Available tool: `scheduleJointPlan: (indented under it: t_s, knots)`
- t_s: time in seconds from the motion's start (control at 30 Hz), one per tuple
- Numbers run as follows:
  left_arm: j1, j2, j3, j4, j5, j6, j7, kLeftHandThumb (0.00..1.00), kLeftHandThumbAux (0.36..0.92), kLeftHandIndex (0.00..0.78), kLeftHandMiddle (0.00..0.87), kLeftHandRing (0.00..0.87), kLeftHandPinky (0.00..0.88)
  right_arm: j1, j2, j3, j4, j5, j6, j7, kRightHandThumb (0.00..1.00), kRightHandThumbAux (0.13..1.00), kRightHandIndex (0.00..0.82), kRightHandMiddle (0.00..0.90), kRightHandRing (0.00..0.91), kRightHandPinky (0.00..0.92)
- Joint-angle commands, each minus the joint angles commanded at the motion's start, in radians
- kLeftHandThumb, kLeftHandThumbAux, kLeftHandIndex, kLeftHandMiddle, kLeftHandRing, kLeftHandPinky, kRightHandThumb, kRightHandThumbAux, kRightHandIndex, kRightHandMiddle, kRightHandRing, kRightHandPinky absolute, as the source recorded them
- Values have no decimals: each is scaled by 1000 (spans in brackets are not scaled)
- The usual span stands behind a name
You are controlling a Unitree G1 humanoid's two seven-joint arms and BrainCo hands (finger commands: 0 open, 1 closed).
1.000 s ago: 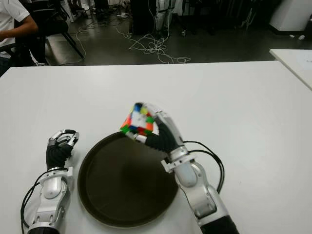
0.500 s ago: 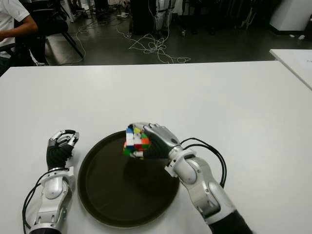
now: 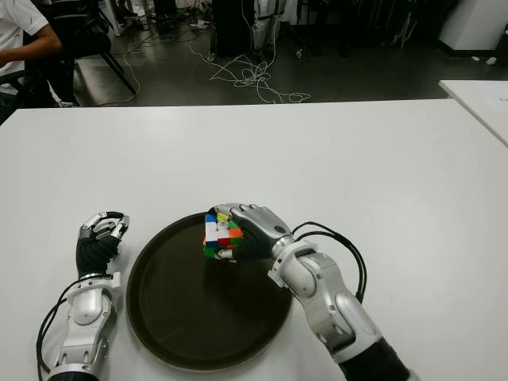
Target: Pick up the Rubik's Cube and put it in the plate
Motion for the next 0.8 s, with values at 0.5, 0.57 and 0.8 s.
scheduleJointPlan:
  t_s: [0.5,0.57,0.8]
  knots:
    - [6,10,-14,-25,4,25,-16,717,700,445,812,824,815,-11,7,-30,16,167,68,153,345,797,411,443,432,380]
    - [6,6,-11,-26,0,23,-15,717,699,445,813,826,820,-18,1,-30,10,184,86,184,176,818,395,409,395,342]
    - [4,-4,-6,-27,-7,19,-9,717,699,445,816,835,829,-32,-20,-37,-10,228,117,248,12,698,230,239,229,209]
